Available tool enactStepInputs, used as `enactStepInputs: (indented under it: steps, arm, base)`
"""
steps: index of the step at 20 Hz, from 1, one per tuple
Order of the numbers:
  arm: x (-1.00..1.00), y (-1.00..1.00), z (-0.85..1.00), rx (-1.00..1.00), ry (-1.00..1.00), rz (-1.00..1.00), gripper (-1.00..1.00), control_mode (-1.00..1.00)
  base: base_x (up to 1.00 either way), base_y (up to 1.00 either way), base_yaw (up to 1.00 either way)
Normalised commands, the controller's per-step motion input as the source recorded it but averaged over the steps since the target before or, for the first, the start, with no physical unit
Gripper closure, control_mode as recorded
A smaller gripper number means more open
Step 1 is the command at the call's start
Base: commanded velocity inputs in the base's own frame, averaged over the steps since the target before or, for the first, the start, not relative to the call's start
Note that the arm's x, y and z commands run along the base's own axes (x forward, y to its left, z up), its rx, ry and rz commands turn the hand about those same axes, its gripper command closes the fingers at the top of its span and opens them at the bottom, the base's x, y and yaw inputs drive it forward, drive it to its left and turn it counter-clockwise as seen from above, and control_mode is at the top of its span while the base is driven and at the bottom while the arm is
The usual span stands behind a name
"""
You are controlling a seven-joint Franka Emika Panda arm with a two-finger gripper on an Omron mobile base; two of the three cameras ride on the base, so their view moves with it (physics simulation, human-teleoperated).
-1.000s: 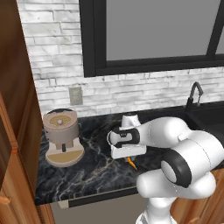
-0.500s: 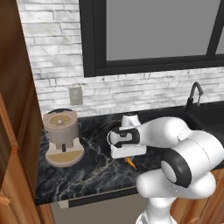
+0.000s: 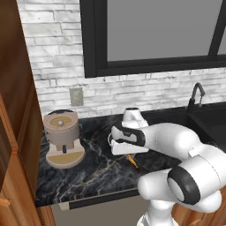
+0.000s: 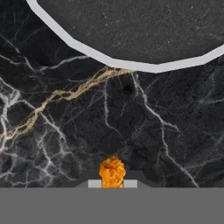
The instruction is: Retrieve the pan from the cabinet, then place the raw meat into the pan to avoid contamination.
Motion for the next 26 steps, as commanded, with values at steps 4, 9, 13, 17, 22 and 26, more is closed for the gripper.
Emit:
enactStepInputs:
  steps: [4,9,13,17,22,26]
  arm:
    - [0.00,0.00,0.68,0.00,0.00,-0.06,1.00,-1.00]
    - [0.18,0.00,0.68,0.00,0.00,-0.11,1.00,-1.00]
    - [0.57,0.00,0.59,0.00,0.00,-0.16,1.00,-1.00]
    - [0.92,-0.03,0.15,0.00,0.00,-0.20,1.00,-1.00]
    - [0.86,0.00,0.00,-0.03,0.00,-0.12,1.00,-1.00]
    - [0.56,0.01,-0.09,-0.10,-0.04,-0.17,1.00,-1.00]
  base:
    - [0.00,0.00,0.00]
    - [0.00,0.00,0.00]
    - [0.00,0.00,0.00]
    - [0.00,0.00,0.00]
    - [0.00,0.00,0.00]
    - [0.00,0.00,0.00]
